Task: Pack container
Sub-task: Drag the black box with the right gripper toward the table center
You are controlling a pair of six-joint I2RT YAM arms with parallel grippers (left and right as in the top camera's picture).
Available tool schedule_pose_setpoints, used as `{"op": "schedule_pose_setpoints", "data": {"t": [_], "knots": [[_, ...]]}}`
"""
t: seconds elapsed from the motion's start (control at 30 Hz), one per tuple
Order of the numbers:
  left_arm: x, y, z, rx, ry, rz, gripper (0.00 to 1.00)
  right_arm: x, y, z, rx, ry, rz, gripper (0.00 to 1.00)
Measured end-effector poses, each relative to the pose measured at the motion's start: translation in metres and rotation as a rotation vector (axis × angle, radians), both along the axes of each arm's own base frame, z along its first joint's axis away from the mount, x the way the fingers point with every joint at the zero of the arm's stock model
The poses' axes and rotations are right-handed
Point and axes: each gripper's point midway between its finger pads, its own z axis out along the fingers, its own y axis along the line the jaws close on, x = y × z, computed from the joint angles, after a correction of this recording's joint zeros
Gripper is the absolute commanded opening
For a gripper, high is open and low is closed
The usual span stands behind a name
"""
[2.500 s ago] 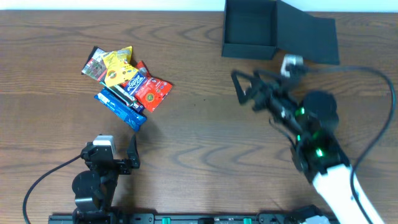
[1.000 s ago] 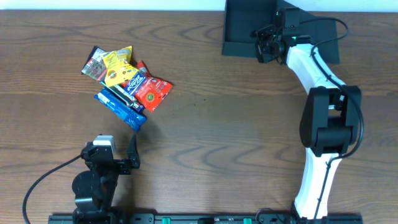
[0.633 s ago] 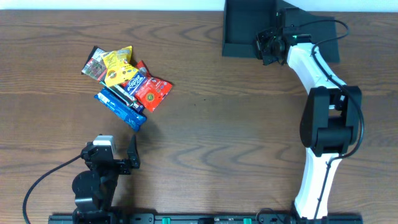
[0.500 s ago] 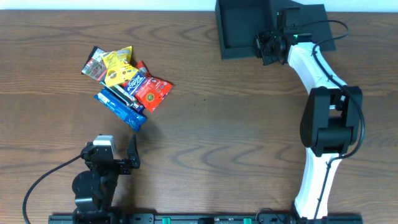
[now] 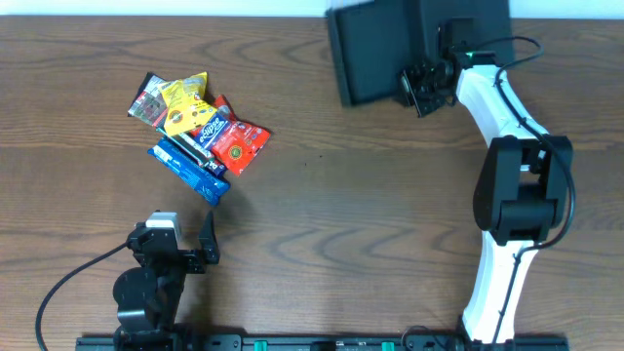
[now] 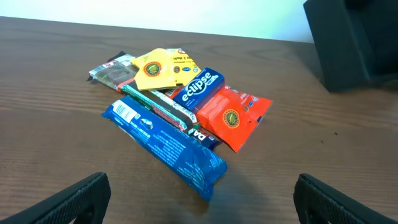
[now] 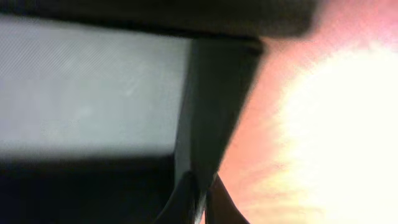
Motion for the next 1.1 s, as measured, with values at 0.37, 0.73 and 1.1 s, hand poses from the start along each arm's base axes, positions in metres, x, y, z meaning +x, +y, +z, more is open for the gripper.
{"op": "schedule_pose_setpoints", "data": {"t": [0.37,0.73,1.1], "knots": [[0.0,0.0,0.0,0.0,0.0,0.0,0.95,-0.09,-0.013,0.014,-0.172,0.175,0.356,0.01],[0.0,0.0,0.0,0.0,0.0,0.0,0.95,-0.121,0.004,0.029,-0.442,0.142,0.723,0.01],[0.0,0.0,0.0,0.0,0.0,0.0,0.95,-0.123,0.01,0.028,-0.559,0.11,0.891,0.01]]}}
